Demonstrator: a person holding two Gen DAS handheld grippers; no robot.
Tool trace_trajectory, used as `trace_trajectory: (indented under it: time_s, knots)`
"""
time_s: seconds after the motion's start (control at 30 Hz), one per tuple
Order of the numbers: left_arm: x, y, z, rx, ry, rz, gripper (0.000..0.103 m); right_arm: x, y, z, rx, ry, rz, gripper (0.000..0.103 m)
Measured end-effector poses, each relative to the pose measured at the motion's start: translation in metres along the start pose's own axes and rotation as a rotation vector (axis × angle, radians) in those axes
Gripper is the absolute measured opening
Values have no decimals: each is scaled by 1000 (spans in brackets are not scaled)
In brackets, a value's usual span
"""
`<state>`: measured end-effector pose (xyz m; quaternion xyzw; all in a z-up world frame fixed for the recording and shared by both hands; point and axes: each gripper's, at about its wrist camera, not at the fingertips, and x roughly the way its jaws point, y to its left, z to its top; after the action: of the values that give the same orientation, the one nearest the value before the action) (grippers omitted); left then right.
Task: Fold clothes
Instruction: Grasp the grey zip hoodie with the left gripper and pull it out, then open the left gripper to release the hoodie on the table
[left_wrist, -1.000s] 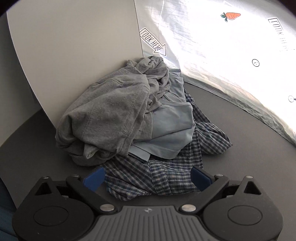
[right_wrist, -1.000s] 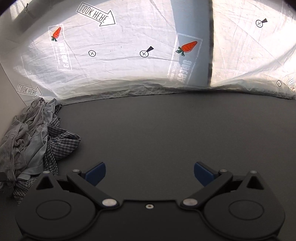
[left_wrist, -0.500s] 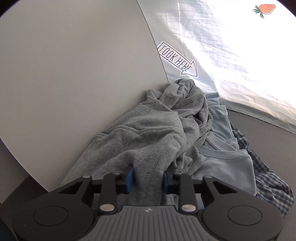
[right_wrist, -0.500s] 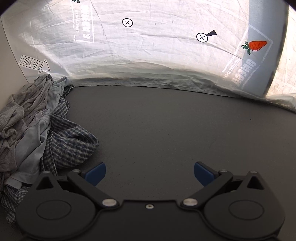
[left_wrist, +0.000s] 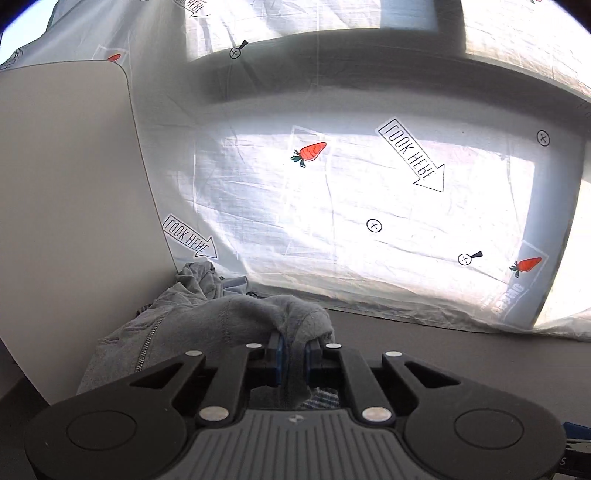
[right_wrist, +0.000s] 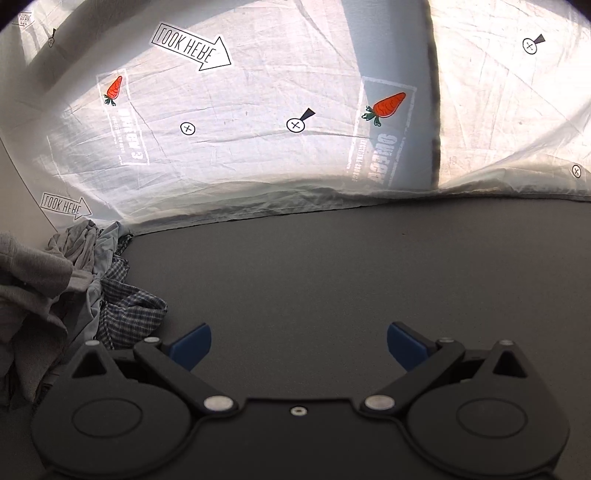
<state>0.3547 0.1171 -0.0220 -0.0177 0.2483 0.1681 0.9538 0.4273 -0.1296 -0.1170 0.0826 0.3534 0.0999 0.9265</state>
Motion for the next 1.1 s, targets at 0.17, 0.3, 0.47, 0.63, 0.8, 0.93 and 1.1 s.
trace_trajectory:
  time_s: [0.17, 0.3, 0.47, 0.63, 0.8, 0.93, 1.1]
  knots:
    - [-77, -138, 5, 76, -58, -319, 11, -78, -94, 1, 70, -76, -110, 103]
    - [-118, -244, -16, 108, 39, -625, 12, -136, -181, -9, 120, -109, -259, 103]
    - [-119, -328, -72, 144, 355, -790, 24, -182, -270, -21, 154, -84, -412, 103]
    - [-125, -317, -88, 112, 332, -713, 52, -183, -315, -27, 131, -53, -426, 103]
    - [-96, -281, -94, 67, 333, -451, 52, -134, -309, -10, 24, 2, -324, 103]
    - [-60, -239, -95, 19, 388, -266, 59, -90, -291, 6, -12, 63, -225, 103]
    - [-18, -221, -107, 49, 495, -179, 62, -59, -282, 0, -4, 128, -228, 103]
